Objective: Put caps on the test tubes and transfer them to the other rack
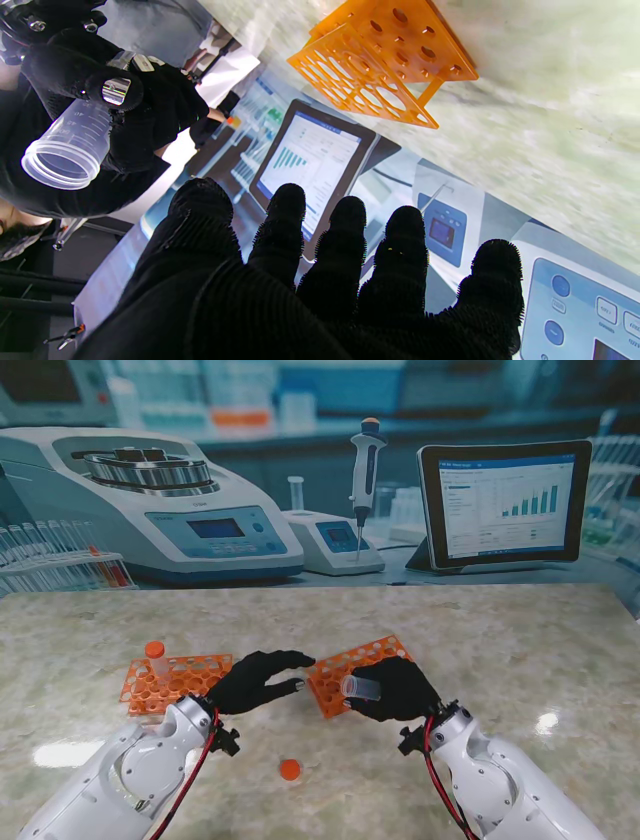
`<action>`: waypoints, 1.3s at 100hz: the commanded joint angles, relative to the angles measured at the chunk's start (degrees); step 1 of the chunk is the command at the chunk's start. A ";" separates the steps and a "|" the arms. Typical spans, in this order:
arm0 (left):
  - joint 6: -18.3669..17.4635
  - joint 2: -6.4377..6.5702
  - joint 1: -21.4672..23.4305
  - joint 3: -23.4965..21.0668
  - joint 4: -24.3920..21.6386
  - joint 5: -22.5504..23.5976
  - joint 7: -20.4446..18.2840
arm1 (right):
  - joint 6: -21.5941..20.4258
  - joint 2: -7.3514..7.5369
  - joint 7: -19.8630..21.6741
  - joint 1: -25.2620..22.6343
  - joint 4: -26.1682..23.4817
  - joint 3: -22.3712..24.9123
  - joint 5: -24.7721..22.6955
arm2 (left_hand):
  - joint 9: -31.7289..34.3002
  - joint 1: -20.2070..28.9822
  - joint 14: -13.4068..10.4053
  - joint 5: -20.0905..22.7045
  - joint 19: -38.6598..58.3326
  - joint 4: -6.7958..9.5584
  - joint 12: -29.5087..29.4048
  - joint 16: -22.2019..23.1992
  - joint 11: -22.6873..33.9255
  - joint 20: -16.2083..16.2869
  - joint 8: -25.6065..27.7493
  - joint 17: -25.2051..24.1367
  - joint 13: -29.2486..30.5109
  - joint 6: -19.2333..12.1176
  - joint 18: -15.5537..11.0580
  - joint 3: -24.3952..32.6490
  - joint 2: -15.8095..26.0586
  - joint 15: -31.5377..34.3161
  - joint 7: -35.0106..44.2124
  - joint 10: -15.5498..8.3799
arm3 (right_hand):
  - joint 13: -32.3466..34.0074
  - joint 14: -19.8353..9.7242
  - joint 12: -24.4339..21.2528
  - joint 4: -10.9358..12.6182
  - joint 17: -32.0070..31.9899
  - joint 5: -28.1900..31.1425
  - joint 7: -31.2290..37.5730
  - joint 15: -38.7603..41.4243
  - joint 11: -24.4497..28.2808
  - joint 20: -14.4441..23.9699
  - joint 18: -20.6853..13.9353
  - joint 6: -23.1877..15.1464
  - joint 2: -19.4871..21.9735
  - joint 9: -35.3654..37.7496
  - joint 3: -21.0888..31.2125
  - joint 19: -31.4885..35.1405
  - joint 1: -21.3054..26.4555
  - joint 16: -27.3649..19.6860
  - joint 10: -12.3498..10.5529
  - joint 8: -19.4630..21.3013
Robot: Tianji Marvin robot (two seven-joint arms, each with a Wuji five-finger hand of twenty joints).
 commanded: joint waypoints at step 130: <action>-2.43 3.56 2.75 1.99 0.57 8.57 -9.37 | -2.26 -0.03 -0.65 -7.56 -7.63 3.95 -1.98 | -2.21 8.02 -4.31 0.99 27.73 -1.02 11.55 14.19 4.36 16.68 7.70 2.19 4.23 1.42 -5.02 2.50 -12.75 6.75 3.13 -4.18 | 1.54 -4.87 0.34 3.34 4.61 3.83 5.23 11.79 2.05 3.73 -6.52 -2.39 0.90 2.97 1.33 19.84 1.77 4.50 0.67 4.62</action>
